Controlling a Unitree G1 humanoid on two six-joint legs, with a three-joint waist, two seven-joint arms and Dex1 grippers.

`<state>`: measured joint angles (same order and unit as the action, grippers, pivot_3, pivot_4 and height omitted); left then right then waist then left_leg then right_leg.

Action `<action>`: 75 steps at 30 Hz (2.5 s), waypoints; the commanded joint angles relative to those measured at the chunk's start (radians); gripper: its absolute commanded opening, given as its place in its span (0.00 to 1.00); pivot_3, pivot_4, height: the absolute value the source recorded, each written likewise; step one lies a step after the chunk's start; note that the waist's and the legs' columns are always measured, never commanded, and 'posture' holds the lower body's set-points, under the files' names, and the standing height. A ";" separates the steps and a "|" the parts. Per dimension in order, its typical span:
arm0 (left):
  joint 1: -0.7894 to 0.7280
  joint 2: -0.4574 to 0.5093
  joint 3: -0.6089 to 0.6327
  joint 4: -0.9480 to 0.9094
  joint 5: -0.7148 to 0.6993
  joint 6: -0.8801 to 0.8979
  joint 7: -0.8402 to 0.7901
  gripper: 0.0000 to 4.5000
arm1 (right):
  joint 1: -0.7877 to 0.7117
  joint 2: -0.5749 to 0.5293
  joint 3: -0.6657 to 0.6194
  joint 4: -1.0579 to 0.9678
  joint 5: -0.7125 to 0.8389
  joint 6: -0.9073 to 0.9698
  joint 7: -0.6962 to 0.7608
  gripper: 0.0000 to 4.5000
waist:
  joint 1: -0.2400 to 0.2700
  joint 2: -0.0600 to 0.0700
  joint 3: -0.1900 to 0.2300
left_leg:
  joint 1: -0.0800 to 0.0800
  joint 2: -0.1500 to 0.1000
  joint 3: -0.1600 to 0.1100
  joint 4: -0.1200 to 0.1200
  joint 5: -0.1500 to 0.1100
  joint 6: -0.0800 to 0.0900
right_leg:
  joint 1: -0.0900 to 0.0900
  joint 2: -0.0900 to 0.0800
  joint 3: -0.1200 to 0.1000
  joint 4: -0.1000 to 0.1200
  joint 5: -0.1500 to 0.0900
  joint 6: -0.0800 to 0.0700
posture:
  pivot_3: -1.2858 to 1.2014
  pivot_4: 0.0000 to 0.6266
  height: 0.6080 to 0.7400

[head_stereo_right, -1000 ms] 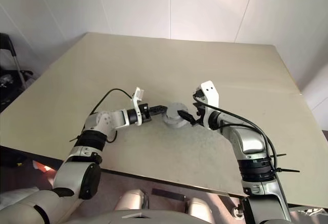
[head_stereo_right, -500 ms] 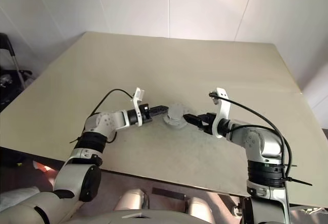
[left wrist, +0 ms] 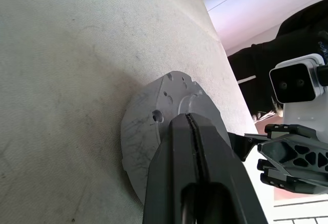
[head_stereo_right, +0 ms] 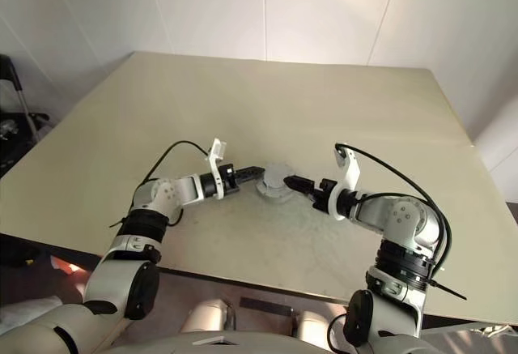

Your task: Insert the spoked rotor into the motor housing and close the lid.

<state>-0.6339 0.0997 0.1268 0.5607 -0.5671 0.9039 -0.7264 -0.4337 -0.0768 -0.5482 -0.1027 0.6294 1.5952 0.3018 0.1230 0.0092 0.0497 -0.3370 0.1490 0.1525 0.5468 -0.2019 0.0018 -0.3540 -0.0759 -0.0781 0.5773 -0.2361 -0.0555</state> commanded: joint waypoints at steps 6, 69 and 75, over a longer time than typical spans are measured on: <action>0.007 0.010 -0.013 0.020 0.029 -0.001 0.026 0.00 | -0.104 0.123 -0.033 0.090 0.012 -0.036 -0.041 0.99 | 0.001 0.001 0.001 | 0.001 0.000 0.000 -0.001 0.001 -0.002 | -0.001 0.000 0.000 0.003 -0.001 -0.001 | 0.52 0.00 1.00; -0.003 -0.121 0.361 -0.020 -0.413 0.114 0.161 0.71 | -0.360 0.216 -0.103 0.243 0.491 -0.179 -0.440 0.49 | 0.003 0.003 0.005 | -0.032 0.004 -0.001 0.025 0.002 -0.003 | -0.033 0.001 0.000 0.029 0.004 0.002 | 0.52 0.00 1.00; 0.003 -0.120 0.356 -0.022 -0.412 0.107 0.172 0.50 | -0.352 0.194 -0.078 0.261 0.479 -0.208 -0.438 0.49 | 0.004 0.003 0.006 | -0.032 0.004 -0.002 0.025 0.002 -0.003 | -0.033 0.001 0.000 0.029 0.004 0.002 | 0.52 0.00 1.00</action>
<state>-0.6226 -0.0170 0.5119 0.5541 -0.9864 1.0099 -0.5603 -0.7337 0.1114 -0.6602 0.1932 1.0635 1.4074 -0.1569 0.1267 0.0121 0.0554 -0.3688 0.1529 0.1509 0.5718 -0.1997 -0.0017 -0.3866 -0.0751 -0.0781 0.6062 -0.2322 -0.0535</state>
